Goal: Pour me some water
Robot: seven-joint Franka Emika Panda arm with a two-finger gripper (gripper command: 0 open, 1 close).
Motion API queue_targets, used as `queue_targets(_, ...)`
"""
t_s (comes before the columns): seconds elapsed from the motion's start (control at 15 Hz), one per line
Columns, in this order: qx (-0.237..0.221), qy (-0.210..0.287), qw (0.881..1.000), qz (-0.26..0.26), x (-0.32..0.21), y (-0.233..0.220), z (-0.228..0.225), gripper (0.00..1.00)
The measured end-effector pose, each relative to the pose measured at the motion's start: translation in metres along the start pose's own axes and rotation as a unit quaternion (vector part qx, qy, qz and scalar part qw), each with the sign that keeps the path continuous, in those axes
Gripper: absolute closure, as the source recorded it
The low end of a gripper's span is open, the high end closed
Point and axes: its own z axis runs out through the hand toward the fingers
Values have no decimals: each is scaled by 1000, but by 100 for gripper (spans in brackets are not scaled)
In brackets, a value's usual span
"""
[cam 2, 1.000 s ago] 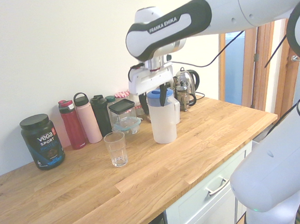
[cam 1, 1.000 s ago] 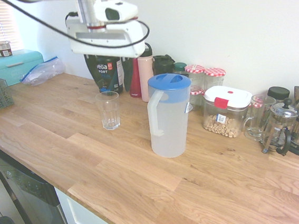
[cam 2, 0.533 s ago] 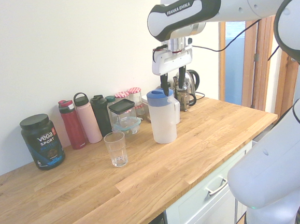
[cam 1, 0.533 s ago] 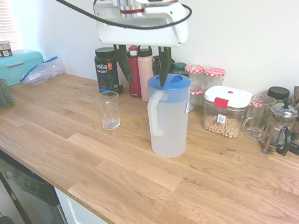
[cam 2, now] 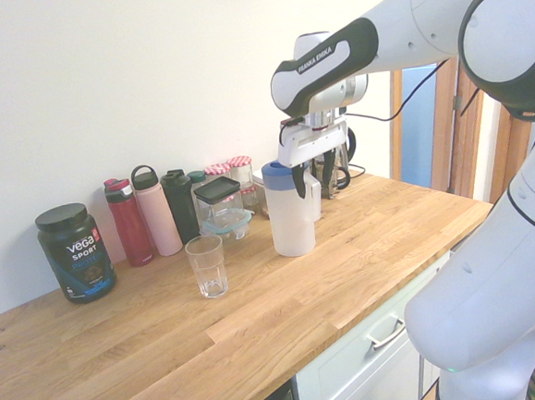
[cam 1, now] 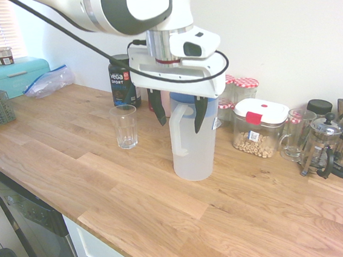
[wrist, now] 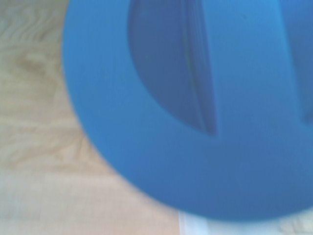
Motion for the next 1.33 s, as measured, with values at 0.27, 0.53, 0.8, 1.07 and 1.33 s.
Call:
queue_targets(0.27,14,17,1000,12,3,-10,12,100)
queue_targets(0.53,14,20,1000,7,-1,-14,7,100)
queue_targets(0.8,13,18,1000,8,-4,-13,0,100)
queue_targets(1.07,12,18,1000,9,-4,-11,-1,100)
queue_targets(1.33,11,18,1000,10,-3,-10,-1,100)
